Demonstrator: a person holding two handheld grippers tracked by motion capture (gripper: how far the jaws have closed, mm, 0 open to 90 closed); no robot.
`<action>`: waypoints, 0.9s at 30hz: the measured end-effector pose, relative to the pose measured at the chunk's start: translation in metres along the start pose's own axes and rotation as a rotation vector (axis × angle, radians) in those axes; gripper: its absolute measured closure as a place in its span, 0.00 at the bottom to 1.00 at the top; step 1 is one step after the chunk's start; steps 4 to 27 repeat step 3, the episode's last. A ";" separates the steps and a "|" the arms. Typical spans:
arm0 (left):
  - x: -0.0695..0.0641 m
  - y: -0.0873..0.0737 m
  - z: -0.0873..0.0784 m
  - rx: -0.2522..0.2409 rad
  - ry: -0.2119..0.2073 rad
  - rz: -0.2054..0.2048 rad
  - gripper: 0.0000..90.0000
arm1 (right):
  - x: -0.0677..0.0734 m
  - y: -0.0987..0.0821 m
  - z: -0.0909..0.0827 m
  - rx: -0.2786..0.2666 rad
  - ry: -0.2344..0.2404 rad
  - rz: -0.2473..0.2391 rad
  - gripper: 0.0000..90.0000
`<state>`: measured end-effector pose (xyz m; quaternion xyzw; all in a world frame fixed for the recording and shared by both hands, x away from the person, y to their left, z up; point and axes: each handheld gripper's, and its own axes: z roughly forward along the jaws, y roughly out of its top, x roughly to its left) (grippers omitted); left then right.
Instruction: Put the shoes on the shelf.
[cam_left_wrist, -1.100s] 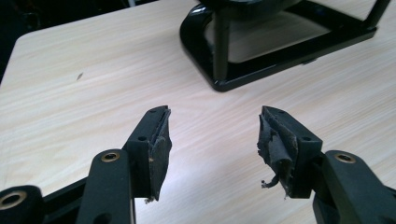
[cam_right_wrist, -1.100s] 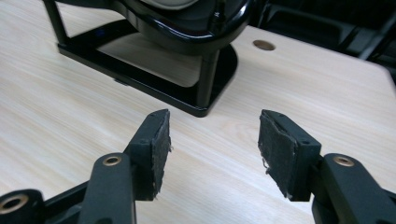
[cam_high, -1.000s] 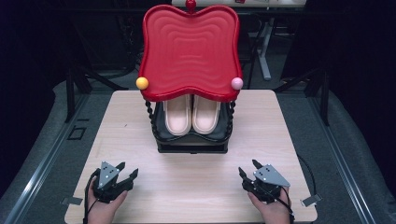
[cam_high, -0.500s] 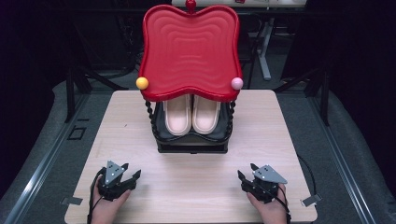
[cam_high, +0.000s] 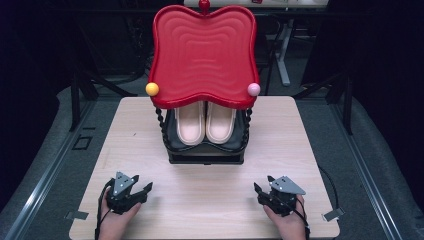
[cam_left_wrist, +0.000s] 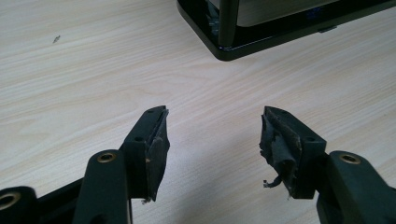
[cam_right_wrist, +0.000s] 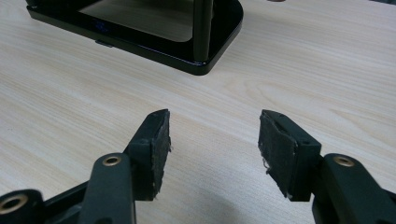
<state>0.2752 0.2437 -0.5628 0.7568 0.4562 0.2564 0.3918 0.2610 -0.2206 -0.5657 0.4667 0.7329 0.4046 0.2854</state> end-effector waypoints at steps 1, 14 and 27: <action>0.000 0.000 0.000 -0.004 -0.003 -0.005 0.46 | 0.000 0.000 0.000 0.002 0.000 0.001 0.48; 0.001 0.000 0.000 -0.006 -0.008 -0.013 0.46 | -0.001 0.000 0.000 -0.001 0.002 0.009 0.47; 0.001 0.000 0.000 -0.006 -0.008 -0.013 0.46 | -0.001 0.000 0.000 -0.001 0.002 0.009 0.47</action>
